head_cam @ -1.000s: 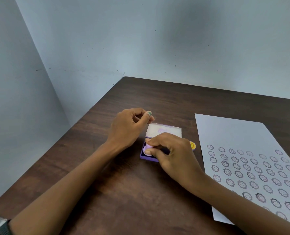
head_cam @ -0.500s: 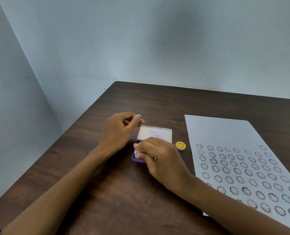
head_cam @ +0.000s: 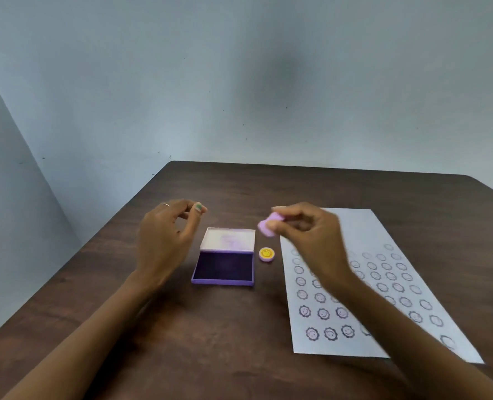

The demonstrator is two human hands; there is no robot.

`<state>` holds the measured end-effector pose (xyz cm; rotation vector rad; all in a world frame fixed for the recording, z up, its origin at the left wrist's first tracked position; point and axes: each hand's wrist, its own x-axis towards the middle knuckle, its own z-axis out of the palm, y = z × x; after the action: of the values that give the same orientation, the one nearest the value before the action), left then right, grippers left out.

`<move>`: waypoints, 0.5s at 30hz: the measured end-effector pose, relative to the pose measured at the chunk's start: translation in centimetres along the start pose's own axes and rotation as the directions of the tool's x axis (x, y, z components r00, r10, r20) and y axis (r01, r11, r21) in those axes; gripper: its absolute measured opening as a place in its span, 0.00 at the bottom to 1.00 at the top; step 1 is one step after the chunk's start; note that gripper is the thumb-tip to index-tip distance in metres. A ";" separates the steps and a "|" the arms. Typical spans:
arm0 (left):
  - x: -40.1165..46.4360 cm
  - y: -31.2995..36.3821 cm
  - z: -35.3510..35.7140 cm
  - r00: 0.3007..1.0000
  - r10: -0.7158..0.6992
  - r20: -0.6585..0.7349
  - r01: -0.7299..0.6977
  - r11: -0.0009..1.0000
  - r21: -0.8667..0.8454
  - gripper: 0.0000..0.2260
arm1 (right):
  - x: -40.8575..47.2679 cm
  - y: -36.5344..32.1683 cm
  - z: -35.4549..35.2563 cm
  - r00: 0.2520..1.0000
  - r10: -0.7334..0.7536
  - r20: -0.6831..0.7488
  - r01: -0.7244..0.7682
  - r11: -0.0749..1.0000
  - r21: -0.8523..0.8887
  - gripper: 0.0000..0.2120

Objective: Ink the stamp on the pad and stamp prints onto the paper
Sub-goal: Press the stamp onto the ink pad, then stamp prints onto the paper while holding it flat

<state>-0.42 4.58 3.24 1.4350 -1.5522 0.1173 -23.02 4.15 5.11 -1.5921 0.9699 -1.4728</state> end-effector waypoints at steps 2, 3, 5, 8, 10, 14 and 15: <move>-0.3 1.9 0.5 0.996 0.090 0.019 -0.091 0.996 0.018 0.14 | 0.6 -0.2 -3.8 0.997 0.048 -0.062 -0.047 0.999 0.027 0.12; -0.6 3.2 1.0 0.990 0.128 0.058 -0.128 0.992 0.003 0.13 | 0.7 0.0 -5.7 0.992 0.090 -0.088 -0.084 0.994 0.069 0.14; -1.4 5.9 2.7 0.966 0.186 0.182 -0.177 0.982 -0.066 0.11 | 0.8 0.8 -8.9 0.969 0.219 -0.116 -0.187 0.952 0.243 0.17; -2.5 9.7 6.1 0.878 0.273 0.392 -0.250 0.962 -0.109 0.12 | 1.1 2.3 -12.1 0.910 0.406 -0.083 -0.313 0.804 0.505 0.15; -2.9 11.7 8.8 0.814 0.305 0.494 -0.275 0.952 -0.134 0.16 | 1.2 2.8 -13.4 0.876 0.482 -0.036 -0.357 0.695 0.625 0.11; -2.9 14.6 13.4 0.729 0.298 0.617 -0.281 0.951 -0.127 0.23 | 1.4 2.9 -14.7 0.858 0.510 0.058 -0.373 0.542 0.753 0.05; -2.8 15.0 14.3 0.699 0.277 0.659 -0.289 0.953 -0.094 0.26 | 1.4 2.8 -14.8 0.860 0.506 0.070 -0.373 0.527 0.764 0.05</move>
<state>-21.06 1.86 1.75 1.2987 -2.3725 -0.2375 -37.88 1.23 4.03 -0.5431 0.6185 -1.3672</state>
